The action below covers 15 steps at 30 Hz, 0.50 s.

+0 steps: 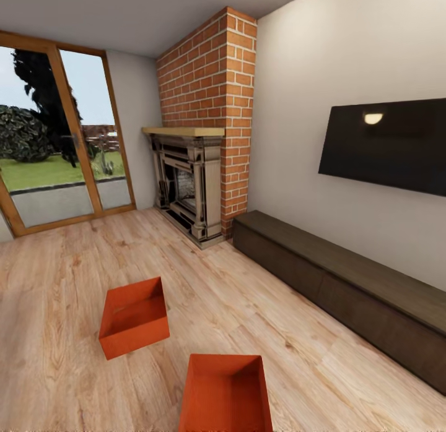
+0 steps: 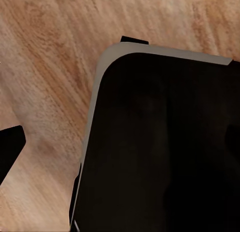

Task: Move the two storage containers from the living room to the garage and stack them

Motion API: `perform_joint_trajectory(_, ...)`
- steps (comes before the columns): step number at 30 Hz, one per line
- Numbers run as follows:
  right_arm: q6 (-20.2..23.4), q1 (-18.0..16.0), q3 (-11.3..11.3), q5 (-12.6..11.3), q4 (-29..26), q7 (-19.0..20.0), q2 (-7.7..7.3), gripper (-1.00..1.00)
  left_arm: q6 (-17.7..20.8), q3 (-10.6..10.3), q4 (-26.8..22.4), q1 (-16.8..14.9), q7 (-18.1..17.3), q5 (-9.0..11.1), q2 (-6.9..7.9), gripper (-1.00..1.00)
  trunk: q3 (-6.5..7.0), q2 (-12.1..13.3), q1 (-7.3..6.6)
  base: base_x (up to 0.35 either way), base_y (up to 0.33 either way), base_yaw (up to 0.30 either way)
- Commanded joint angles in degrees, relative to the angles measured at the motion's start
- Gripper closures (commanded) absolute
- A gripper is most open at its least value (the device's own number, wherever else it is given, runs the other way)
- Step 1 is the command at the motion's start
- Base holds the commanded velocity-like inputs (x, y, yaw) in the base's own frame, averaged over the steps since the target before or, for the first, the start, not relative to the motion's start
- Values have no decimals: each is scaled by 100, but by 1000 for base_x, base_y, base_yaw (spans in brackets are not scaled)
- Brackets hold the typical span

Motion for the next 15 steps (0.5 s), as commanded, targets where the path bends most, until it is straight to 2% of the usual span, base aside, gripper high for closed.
perform_joint_trajectory(1, -28, -5, 48, -47, 13, -3, 3, -100, -5, 16, -10, 3, 4, 15, -1, -100, -14, -3, 0, 0, 0, 0)
perform_joint_trajectory(15, -28, -4, 41, -47, 14, -3, 3, -100, -5, 16, -9, 5, 4, 15, -1, -100, -143, -3, 0, 0, 0, 0)
